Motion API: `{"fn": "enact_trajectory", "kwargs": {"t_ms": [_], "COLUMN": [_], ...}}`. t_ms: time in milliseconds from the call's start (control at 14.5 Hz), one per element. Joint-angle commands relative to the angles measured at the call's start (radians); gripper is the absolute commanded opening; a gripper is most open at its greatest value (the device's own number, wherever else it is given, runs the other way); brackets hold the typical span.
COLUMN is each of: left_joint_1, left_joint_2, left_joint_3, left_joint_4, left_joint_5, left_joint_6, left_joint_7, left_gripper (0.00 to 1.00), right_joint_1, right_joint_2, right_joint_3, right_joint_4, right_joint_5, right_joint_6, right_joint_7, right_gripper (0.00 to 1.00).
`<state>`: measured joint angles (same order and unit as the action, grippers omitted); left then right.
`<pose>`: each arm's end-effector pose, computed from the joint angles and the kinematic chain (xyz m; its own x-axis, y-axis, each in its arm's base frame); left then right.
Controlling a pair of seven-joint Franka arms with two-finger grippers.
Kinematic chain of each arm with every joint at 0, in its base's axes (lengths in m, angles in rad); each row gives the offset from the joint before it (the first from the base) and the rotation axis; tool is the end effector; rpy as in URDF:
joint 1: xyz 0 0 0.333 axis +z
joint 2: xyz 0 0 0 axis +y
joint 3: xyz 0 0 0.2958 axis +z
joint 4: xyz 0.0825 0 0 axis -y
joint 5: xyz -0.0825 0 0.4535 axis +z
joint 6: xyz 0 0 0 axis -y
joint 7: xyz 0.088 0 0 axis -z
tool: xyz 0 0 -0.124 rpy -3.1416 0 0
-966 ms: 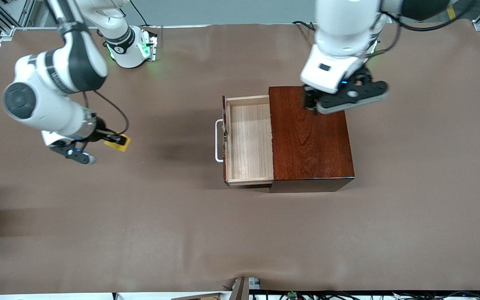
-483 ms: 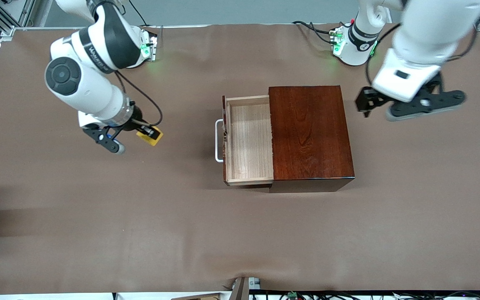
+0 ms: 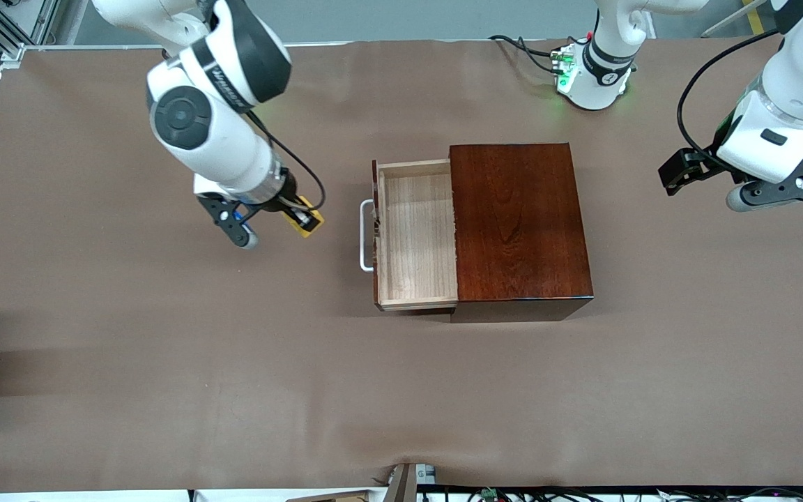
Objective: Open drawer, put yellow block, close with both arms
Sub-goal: 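Carry the yellow cube over the open drawer with the right gripper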
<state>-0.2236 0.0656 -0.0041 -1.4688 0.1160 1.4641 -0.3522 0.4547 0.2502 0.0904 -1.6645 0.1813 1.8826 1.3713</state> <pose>0.6181 -0.1274 0.5927 0.9906 0.1340 -0.0255 0.1296 -0.9827 -0.1323 0.5853 0.3701 0.3996 0.6196 -0.7602 -0.1953 -0.7754 -0.6315 -0.0017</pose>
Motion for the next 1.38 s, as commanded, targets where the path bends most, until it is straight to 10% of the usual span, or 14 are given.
{"fn": "enact_trajectory", "kwargs": {"t_ms": [0, 1310], "left_joint_1": [0.03, 0.121], "left_joint_2": [-0.088, -0.161], "left_joint_3": [-0.01, -0.004], "left_joint_4": [-0.112, -0.162], "left_joint_5": [-0.03, -0.073], "left_joint_6": [0.039, 0.078], "left_joint_7": [0.042, 0.324], "left_gripper": [1.0, 1.0], "right_joint_1": [0.047, 0.278], "right_joint_2": [0.076, 0.331], "right_joint_3": [-0.012, -0.017], "right_joint_4": [0.104, 0.138], "right_joint_5": [0.033, 0.026], "right_joint_6": [-0.016, 0.32], "right_joint_7": [0.147, 0.707], "right_gripper": [0.0, 0.0]}}
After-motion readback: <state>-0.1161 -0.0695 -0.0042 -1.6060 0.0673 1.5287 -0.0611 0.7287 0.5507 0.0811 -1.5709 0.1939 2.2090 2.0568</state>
